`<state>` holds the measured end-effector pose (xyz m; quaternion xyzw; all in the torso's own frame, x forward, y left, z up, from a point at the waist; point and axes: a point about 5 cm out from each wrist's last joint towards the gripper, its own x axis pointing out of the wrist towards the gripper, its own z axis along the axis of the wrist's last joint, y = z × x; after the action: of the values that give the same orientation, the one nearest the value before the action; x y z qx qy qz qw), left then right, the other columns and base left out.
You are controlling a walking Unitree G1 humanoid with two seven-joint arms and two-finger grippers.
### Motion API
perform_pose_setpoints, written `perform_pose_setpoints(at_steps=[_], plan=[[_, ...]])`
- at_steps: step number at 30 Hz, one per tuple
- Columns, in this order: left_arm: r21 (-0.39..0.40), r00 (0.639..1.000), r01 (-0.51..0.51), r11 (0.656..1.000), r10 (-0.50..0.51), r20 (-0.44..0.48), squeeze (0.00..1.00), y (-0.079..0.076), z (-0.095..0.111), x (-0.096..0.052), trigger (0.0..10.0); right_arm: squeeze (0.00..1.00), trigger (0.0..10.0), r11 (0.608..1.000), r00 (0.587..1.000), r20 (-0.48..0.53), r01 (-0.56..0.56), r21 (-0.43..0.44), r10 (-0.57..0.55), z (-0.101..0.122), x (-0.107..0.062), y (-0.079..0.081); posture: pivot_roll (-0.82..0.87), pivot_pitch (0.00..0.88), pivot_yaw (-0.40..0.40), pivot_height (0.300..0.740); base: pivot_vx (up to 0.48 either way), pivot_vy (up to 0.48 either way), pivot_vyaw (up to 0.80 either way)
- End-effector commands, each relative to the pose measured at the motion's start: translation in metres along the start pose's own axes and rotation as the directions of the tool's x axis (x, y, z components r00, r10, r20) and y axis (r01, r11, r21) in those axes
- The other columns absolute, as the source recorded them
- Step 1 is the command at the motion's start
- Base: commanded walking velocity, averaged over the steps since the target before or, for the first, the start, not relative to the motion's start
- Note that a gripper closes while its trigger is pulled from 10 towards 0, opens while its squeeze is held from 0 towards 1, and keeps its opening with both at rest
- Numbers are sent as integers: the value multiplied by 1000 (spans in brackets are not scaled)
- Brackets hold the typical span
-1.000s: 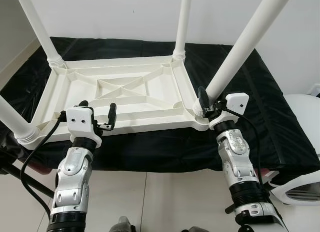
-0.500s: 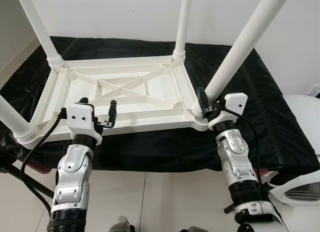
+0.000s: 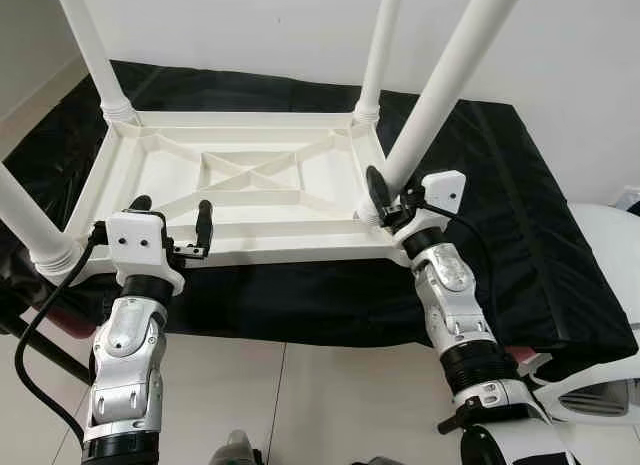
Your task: Building children table
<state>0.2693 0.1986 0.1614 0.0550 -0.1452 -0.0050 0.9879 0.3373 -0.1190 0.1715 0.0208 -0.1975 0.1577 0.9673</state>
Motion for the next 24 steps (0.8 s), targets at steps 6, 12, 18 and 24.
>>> perform_pose_setpoints(at_steps=[6,12,18,24], plan=[[0,998,-62,998,62,3,0,-2,3,6,10000,0,10000,1000,1000,18,17,-15,-17,2,-3,-7,115,0,-39,740,0,0,0],[-4,1000,26,1000,-26,-11,0,-15,2,17,10000,0,10000,998,998,26,52,-28,-51,2,-9,-12,75,0,-12,740,0,0,0],[-19,988,155,988,-155,-8,0,-34,4,27,10000,0,10000,995,996,31,89,-46,-87,3,-16,-19,39,0,13,740,0,0,0],[-28,939,343,939,-343,-2,0,-63,6,37,10000,0,10000,990,992,37,125,-58,-123,5,-23,-24,12,0,33,740,0,0,0]])
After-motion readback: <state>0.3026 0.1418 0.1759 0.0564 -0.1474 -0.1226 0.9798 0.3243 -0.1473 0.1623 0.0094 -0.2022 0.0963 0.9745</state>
